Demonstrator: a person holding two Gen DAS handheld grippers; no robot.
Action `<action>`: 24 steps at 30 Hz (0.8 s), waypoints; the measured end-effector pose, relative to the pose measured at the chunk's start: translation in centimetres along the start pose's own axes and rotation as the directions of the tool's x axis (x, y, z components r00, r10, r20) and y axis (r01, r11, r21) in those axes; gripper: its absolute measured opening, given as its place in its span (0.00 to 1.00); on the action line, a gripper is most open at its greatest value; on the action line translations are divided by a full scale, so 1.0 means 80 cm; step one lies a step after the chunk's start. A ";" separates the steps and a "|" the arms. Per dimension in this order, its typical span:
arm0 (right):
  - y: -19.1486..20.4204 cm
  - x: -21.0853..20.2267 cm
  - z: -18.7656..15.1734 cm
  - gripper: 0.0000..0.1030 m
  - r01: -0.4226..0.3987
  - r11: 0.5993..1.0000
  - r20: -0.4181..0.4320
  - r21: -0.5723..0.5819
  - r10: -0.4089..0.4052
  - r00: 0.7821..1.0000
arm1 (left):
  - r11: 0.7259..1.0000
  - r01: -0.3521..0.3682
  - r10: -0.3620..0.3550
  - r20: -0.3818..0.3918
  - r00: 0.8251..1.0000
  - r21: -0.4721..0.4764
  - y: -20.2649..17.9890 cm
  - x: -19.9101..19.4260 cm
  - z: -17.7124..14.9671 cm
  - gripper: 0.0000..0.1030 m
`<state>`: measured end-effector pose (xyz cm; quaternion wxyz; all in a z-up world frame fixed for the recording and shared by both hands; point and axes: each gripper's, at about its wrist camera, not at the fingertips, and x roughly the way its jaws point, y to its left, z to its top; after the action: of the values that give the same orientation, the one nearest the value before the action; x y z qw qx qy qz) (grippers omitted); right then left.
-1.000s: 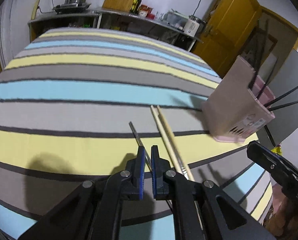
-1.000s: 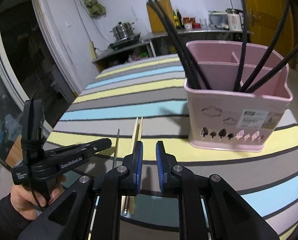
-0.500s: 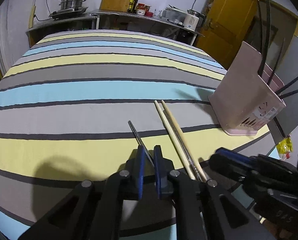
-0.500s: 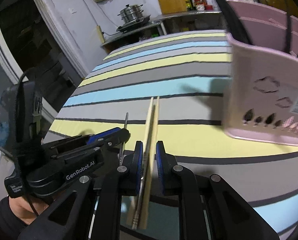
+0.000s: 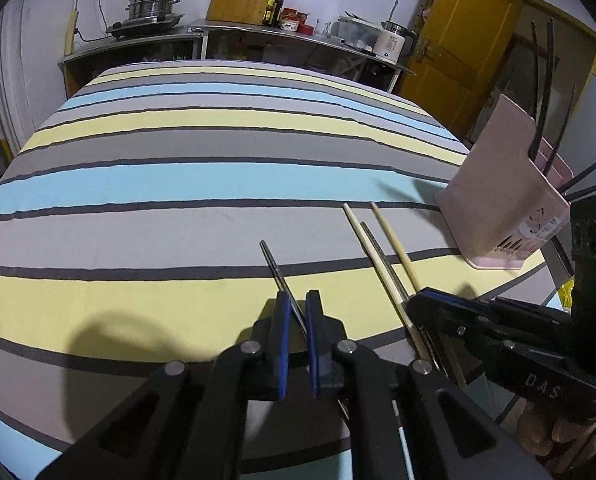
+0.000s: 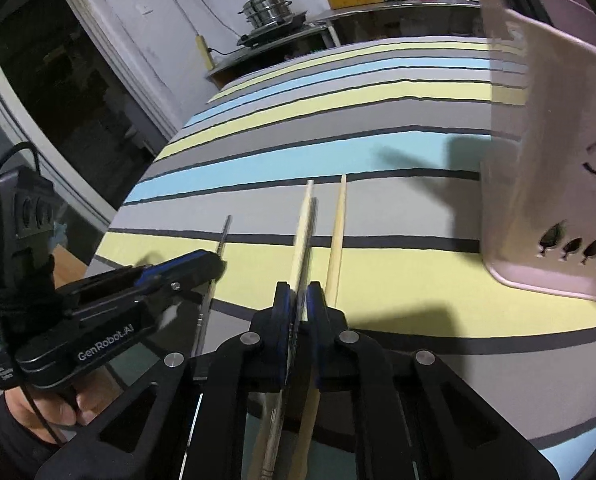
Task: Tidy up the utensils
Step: 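Close the right gripper on the thin silver chopstick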
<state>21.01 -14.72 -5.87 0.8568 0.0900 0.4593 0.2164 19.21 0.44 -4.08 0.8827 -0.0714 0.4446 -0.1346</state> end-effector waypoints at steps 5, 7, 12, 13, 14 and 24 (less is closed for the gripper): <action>-0.004 -0.002 0.001 0.06 0.038 0.999 0.009 0.007 -0.038 0.999 | 1.000 0.009 -0.009 0.001 1.000 -0.005 0.002 0.000 0.000 0.10; 0.000 -0.001 0.002 0.07 0.059 0.998 0.007 -0.002 -0.059 0.998 | 1.000 0.003 -0.003 0.001 1.000 -0.004 0.001 0.000 -0.001 0.10; 0.014 0.008 0.011 0.07 0.136 0.989 0.006 -0.055 -0.136 0.991 | 1.000 -0.001 0.000 -0.006 1.000 -0.017 0.001 0.002 0.002 0.10; 0.013 0.009 0.013 0.07 0.142 0.988 0.004 -0.052 -0.142 0.990 | 1.000 0.000 0.000 -0.008 1.000 -0.024 0.002 0.002 0.003 0.10; 0.013 0.010 0.016 0.07 0.147 0.988 0.003 -0.050 -0.147 0.989 | 0.999 0.000 0.000 -0.011 1.000 -0.033 0.002 0.003 0.004 0.10; 0.015 0.024 0.037 0.06 0.189 0.980 -0.008 -0.065 -0.190 0.982 | 0.994 -0.047 0.046 -0.009 0.999 -0.100 -0.002 0.005 0.003 0.10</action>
<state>23.99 -12.67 -5.21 0.8727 0.0168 0.4646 0.1492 19.58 0.14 -4.24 0.8795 -0.1048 0.4551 -0.0918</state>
